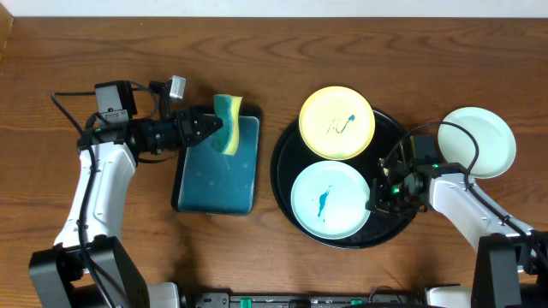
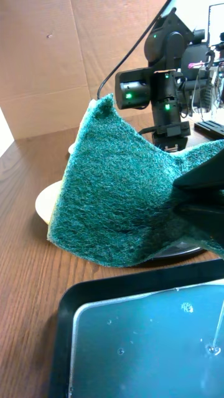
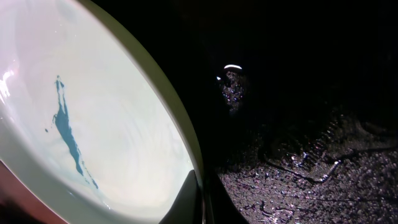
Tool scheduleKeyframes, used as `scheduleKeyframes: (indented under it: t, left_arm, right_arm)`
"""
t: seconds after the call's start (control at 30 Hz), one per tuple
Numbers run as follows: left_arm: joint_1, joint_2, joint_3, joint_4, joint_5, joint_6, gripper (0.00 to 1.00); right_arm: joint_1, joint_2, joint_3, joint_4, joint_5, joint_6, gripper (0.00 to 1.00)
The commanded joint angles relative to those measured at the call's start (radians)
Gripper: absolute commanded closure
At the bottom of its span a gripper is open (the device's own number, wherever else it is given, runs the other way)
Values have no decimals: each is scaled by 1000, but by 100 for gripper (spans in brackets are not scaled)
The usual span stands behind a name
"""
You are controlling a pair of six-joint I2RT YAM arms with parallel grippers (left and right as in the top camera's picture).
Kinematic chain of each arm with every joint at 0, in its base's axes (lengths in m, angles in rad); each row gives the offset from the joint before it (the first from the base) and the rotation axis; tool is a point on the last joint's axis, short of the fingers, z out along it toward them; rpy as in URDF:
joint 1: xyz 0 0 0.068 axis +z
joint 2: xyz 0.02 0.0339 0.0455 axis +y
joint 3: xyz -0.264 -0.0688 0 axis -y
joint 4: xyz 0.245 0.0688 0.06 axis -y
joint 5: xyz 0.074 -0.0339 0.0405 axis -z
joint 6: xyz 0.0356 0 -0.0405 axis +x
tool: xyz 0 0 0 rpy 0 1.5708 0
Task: Clean dirty plates on tray and stack at the side
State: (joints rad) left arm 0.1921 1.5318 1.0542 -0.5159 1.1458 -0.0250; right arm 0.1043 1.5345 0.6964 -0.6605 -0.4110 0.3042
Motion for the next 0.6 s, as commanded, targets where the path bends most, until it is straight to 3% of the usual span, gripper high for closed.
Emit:
scheduleKeyframes:
  t: [0.0,0.47,0.57]
  left_arm:
    - [4,-15,-3,1,21,14,93]
    - [4,-15,-3,1,20,14,93]
    - [3,-15,-3,-13,-42,13,93]
  right_arm:
    - [9,5,-6,7,22,10,99]
    - [9,5,-6,7,22,10,99]
    - [9,5,-6,7,22,10,99]
